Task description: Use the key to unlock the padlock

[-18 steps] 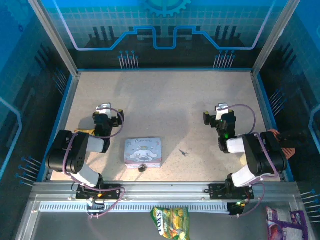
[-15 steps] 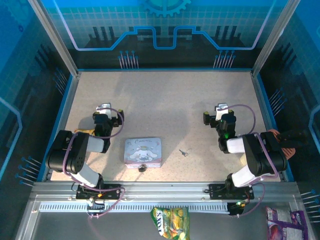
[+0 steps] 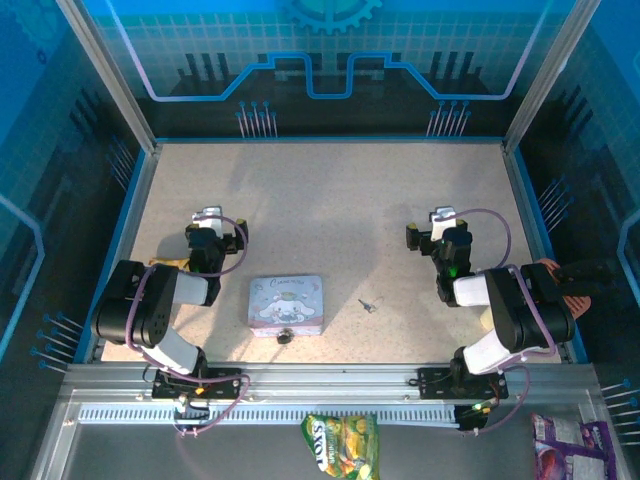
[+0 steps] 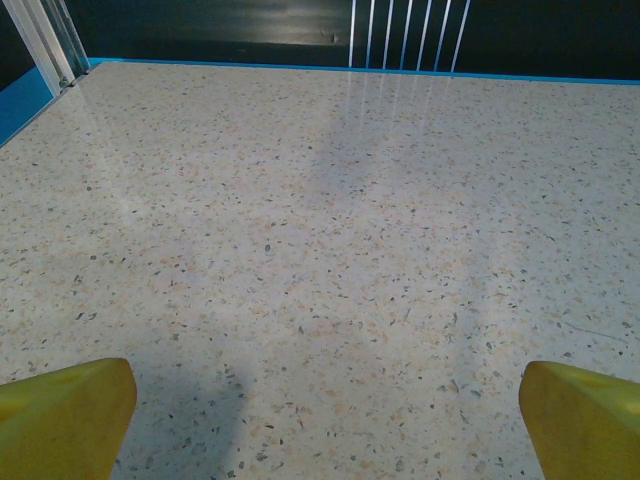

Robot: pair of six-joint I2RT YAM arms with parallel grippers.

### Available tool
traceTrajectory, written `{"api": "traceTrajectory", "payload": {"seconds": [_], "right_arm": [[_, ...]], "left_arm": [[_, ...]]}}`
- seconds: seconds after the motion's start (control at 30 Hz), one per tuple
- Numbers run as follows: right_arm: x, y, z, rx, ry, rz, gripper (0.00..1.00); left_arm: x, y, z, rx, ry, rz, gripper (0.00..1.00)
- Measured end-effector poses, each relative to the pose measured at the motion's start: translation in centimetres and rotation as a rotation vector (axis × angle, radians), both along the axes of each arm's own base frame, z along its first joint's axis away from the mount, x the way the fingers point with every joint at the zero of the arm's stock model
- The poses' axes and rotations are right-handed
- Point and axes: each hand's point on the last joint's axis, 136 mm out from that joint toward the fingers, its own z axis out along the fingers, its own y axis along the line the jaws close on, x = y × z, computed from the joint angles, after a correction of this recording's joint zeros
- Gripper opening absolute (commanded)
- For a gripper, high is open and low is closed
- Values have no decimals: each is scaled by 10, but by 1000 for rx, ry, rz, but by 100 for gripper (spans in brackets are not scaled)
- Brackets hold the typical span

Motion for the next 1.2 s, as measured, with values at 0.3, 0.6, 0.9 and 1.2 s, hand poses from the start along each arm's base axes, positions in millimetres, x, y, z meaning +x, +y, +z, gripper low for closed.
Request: {"api": "traceTrajectory", "payload": {"seconds": [0.3, 0.6, 0.9, 1.2], "right_arm": [[0, 0, 0, 3, 0, 4, 100], [0, 5, -1, 11, 5, 34, 100], [6, 10, 55, 24, -29, 61, 100], [-33, 18, 177, 240, -143, 84, 100]], "left_arm": [[0, 0, 0, 0, 0, 0, 99], [0, -1, 1, 3, -3, -6, 99], [-21, -27, 66, 22, -91, -72, 99], [-60, -27, 184, -243, -167, -30, 99]]}}
